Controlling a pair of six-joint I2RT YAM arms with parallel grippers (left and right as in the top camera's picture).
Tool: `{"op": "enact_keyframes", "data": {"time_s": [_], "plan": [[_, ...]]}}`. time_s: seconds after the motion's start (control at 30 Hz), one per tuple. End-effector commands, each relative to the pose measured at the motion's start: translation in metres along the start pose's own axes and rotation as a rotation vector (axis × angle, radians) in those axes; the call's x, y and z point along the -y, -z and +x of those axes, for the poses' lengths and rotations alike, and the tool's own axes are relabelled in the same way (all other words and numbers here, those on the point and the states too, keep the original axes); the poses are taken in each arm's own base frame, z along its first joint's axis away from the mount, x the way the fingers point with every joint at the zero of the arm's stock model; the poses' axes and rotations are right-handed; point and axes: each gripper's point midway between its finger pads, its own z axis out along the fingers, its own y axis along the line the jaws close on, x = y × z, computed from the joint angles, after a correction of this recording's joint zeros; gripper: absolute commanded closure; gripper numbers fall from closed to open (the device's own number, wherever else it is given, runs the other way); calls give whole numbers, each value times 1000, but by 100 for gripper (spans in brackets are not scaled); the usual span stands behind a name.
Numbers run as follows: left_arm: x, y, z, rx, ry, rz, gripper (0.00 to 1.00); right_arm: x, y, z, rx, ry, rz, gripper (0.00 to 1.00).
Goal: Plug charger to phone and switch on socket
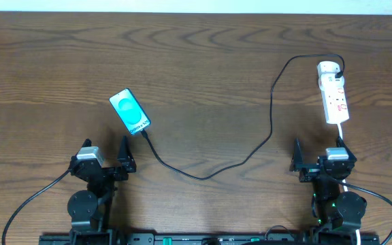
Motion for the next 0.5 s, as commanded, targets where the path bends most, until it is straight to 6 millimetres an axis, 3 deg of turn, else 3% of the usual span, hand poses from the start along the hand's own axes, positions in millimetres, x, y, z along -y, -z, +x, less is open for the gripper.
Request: {"op": "enact_keyframes", "data": {"time_s": [0.0, 0.47], "plan": [[-2, 0, 15, -48, -17, -2, 5, -2, 0, 0, 3, 18, -8, 1], [-2, 0, 15, -48, -17, -2, 5, -2, 1, -3, 17, 20, -4, 1]]}}
